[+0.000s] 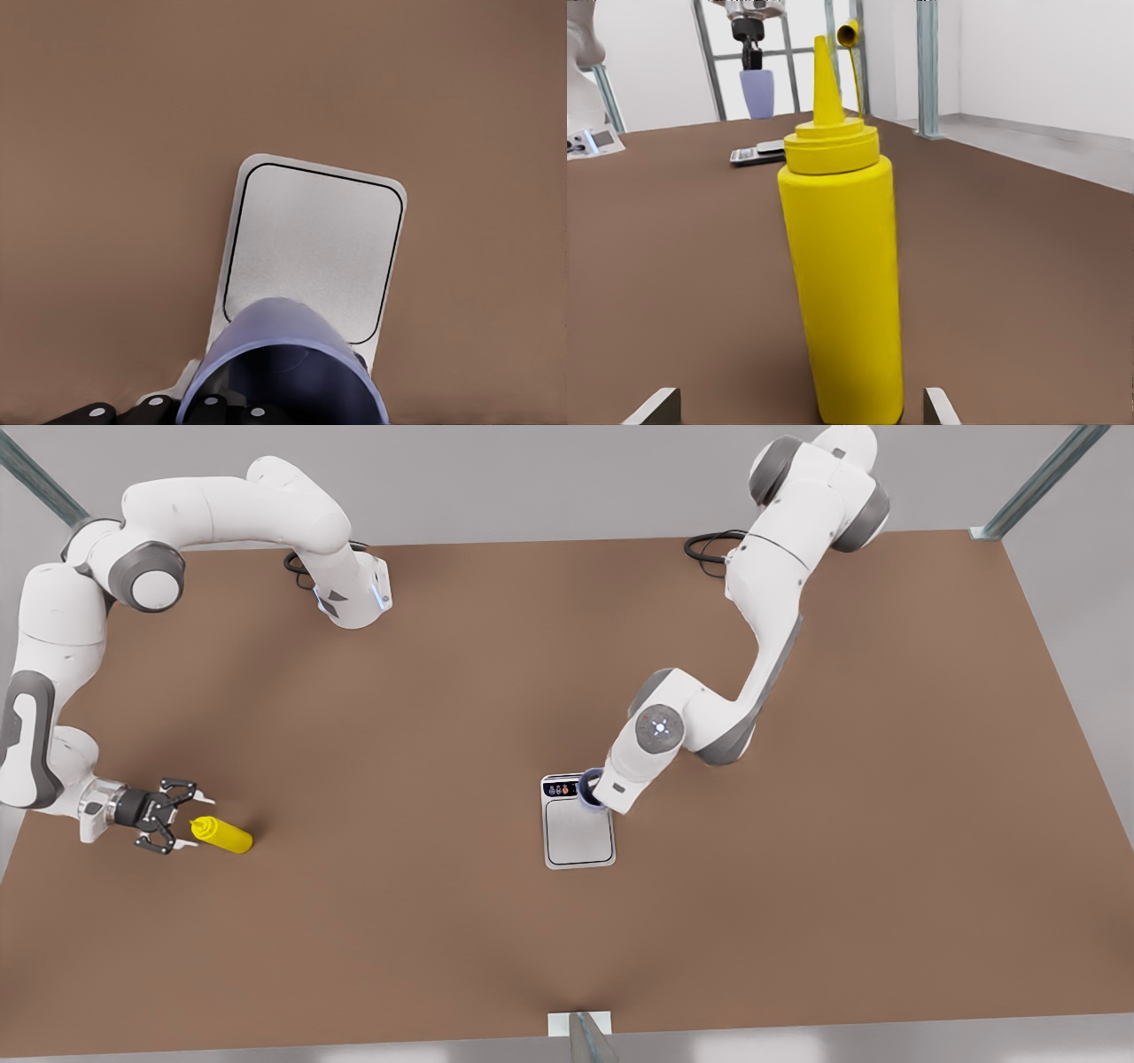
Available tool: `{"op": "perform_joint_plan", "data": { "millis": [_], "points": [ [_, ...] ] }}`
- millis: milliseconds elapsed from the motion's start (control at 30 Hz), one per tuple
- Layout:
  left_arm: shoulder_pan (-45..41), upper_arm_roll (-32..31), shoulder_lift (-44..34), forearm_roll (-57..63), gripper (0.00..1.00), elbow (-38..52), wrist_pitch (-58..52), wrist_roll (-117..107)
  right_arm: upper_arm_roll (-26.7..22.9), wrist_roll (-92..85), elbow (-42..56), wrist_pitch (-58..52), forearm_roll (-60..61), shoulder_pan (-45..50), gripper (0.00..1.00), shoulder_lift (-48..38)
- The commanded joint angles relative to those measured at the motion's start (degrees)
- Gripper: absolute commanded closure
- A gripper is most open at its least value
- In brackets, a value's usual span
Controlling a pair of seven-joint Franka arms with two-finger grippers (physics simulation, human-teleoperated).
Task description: Move cup to the weight, pick up sauce bottle, pour sauce
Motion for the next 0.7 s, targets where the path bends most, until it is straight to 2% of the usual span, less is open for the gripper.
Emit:
{"op": "perform_joint_plan", "data": {
  "millis": [0, 67, 233, 433, 467, 500, 667],
  "points": [
    [0.0, -0.4, 0.3, 1.9, 0.79, 0.0, 0.3, 0.0, 0.0, 0.0, 0.0, 0.2, 0.1, 0.0, 0.00, 0.0],
    [-0.1, -1.4, 1.8, 1.9, 0.79, 0.2, 3.2, -0.6, 0.1, 0.1, 0.0, 0.3, 0.3, 0.7, 0.00, 0.0],
    [0.3, -1.4, 7.4, 2.5, 0.79, 7.6, 3.3, -0.6, 0.1, 0.0, 0.1, 0.4, 1.8, 1.3, 0.00, 0.0],
    [0.6, -1.4, 8.3, 2.5, 0.79, 7.6, 4.6, -0.4, 0.1, 0.2, -0.7, 3.4, 3.0, 2.5, 0.00, -0.1],
    [1.3, -1.5, 8.3, 2.6, 0.50, 7.6, 4.6, -0.2, 0.1, 0.2, -0.9, 3.4, 3.0, 2.5, 0.00, -0.1],
    [1.3, -1.6, 8.3, 2.6, 0.00, 7.6, 4.6, -0.2, 0.1, 0.3, -1.1, 3.4, 3.0, 2.6, 0.00, -0.2],
    [1.3, -1.6, 8.3, 2.6, 0.00, 7.6, 4.6, -0.2, 0.1, 0.3, -2.1, 3.1, 2.7, 3.8, 0.00, -0.4]
  ]
}}
